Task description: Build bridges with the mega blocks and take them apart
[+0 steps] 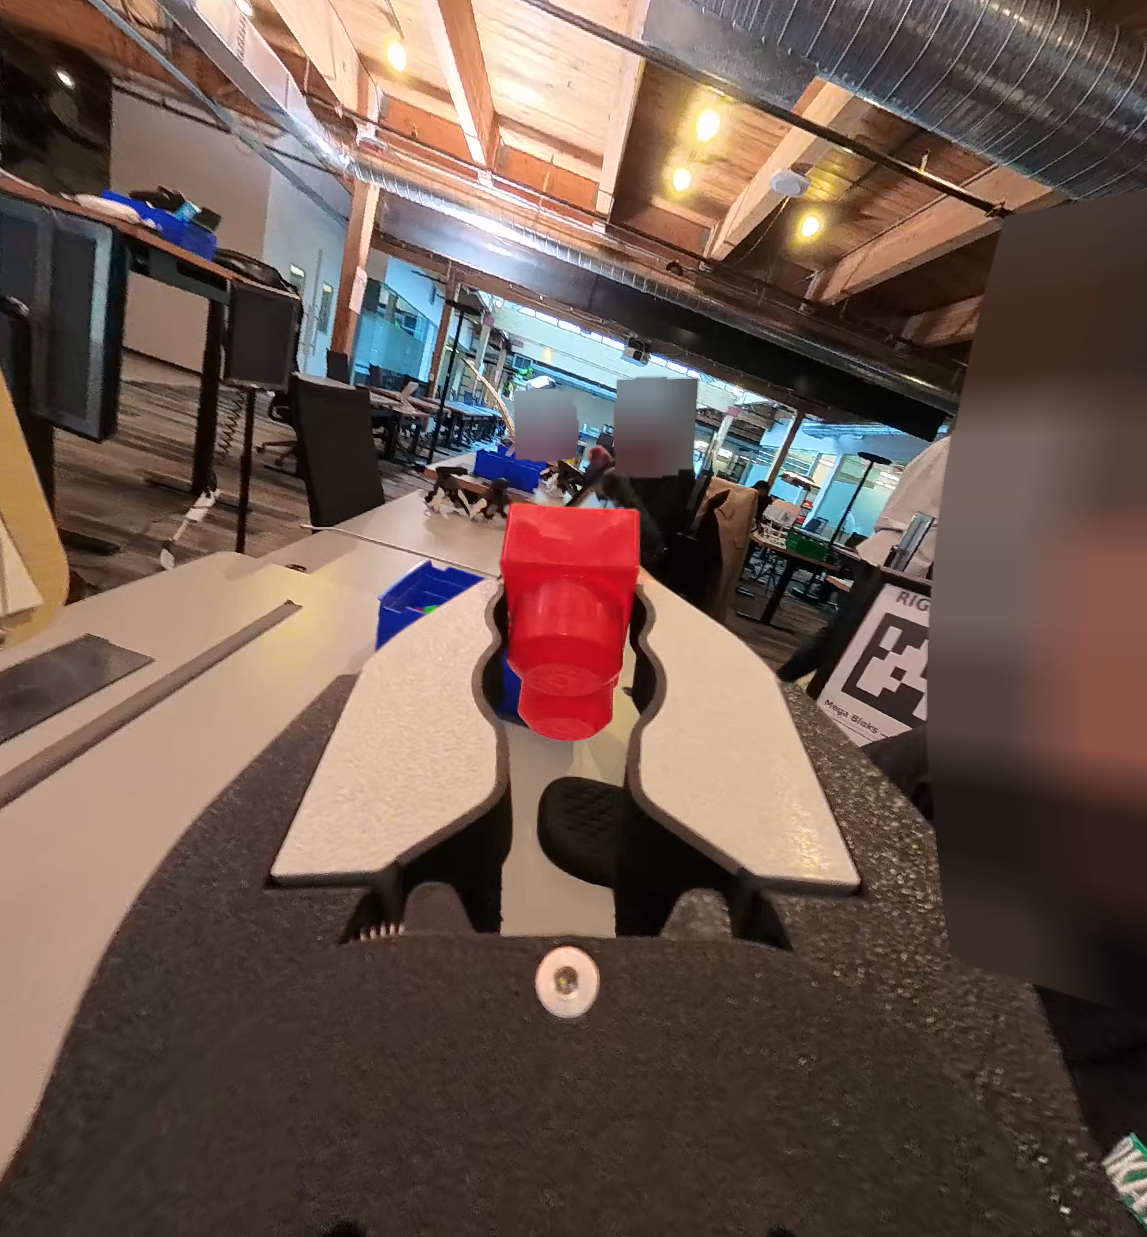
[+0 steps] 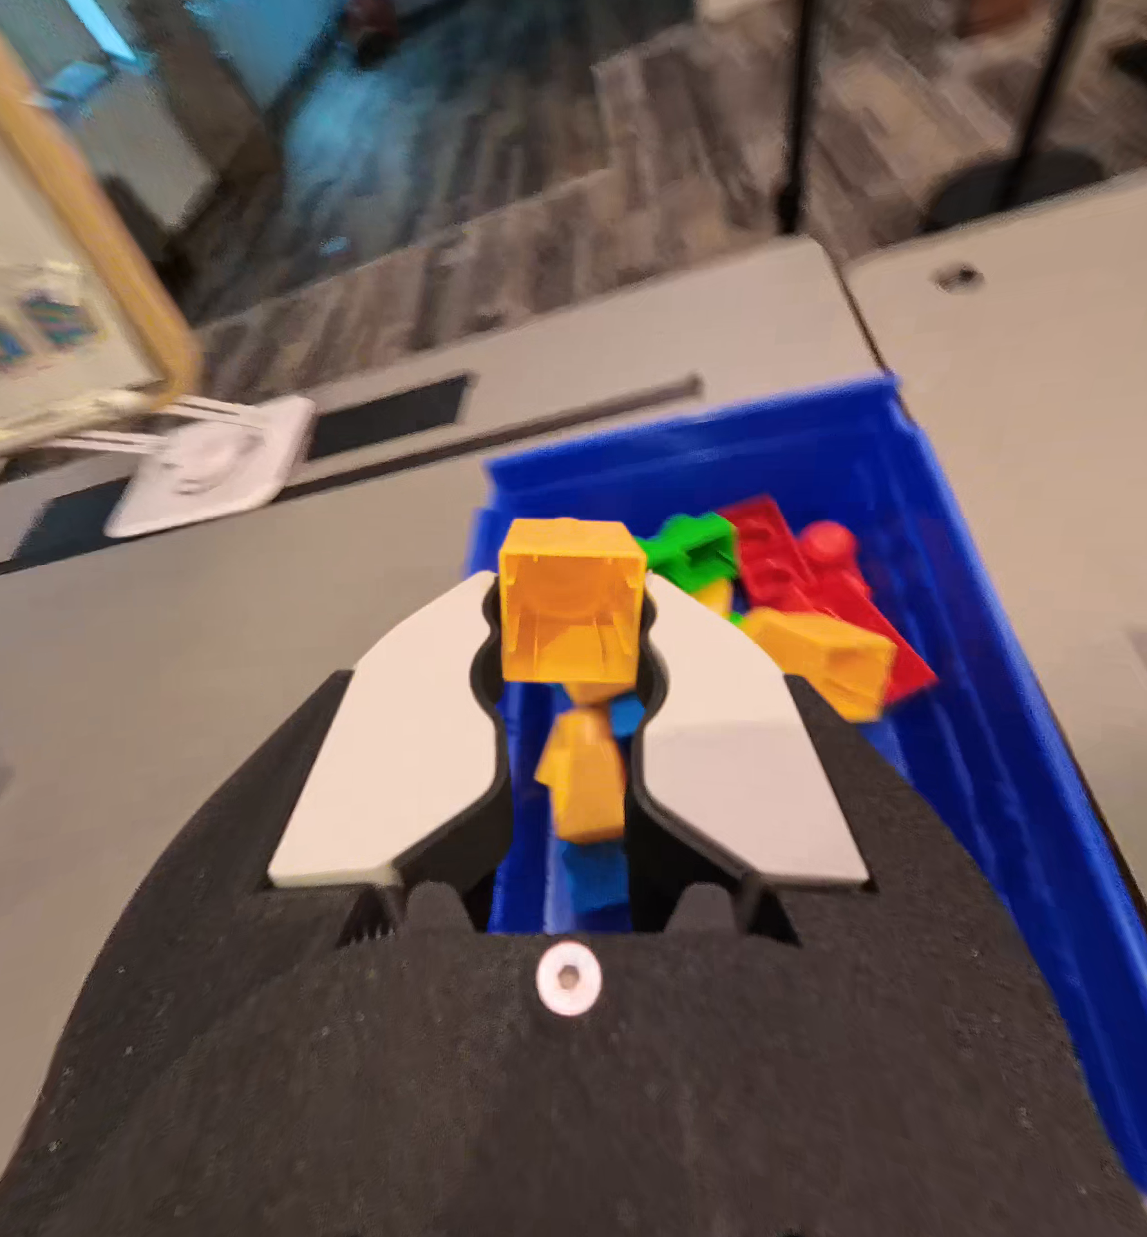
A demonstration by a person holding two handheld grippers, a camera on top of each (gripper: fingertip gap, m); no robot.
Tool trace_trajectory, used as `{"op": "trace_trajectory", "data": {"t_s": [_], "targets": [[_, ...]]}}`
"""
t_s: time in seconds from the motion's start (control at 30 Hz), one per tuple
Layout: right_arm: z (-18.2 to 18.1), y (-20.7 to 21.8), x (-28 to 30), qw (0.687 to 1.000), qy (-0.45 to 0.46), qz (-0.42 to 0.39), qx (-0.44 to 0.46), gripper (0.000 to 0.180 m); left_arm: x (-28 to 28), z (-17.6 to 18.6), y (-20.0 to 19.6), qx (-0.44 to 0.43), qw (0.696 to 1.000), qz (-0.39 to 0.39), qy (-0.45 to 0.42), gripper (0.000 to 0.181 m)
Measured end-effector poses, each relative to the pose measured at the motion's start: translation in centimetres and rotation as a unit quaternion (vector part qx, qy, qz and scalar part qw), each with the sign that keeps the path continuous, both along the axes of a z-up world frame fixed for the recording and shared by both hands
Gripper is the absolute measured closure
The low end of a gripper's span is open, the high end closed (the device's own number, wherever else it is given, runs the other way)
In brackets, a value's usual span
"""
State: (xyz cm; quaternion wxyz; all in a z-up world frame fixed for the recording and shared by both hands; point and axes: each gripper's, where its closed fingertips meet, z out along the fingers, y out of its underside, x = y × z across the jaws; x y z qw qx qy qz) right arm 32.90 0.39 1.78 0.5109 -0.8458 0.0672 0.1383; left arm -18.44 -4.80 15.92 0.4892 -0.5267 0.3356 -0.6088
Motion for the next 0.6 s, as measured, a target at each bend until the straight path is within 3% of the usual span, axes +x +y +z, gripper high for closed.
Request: {"op": "trace_trajectory", "data": {"t_s": [0.1, 0.2, 0.27, 0.37, 0.47, 0.53, 0.6], "targets": [[-3.4, 0.6, 2.0, 0.997, -0.004, -0.049, -0.066, 0.143, 1.2, -0.6, 0.0, -0.012, 1.0, -0.014, 0.007, 0.146], [-4.6, 1.4, 2.4, 0.995, 0.031, -0.063, -0.073, 0.143, 2.1, -1.1, 0.0, -0.013, 1.0, -0.019, 0.018, 0.146], [-3.5, 1.3, 2.9, 0.994, 0.034, -0.085, -0.052, 0.126, 2.4, -1.3, 0.0, -0.016, 0.999, -0.019, 0.021, 0.146], [2.8, 1.2, 1.7, 0.995, -0.002, -0.077, 0.07, 0.12, 2.8, -1.6, 0.4, -0.027, 0.999, -0.02, 0.018, 0.146], [11.0, 0.6, -6.4, 0.972, 0.01, 0.065, 0.226, 0.123, 3.4, -2.1, 0.8, -0.042, 0.999, -0.021, 0.02, 0.146], [14.6, -0.7, -14.4, 0.935, 0.036, 0.217, 0.279, 0.124, 3.8, -2.3, 0.8, -0.048, 0.998, -0.024, 0.021, 0.146], [15.9, -3.0, -22.5, 0.882, 0.056, 0.376, 0.279, 0.124, 4.2, -2.6, 0.7, -0.049, 0.998, -0.027, 0.026, 0.146]]}}
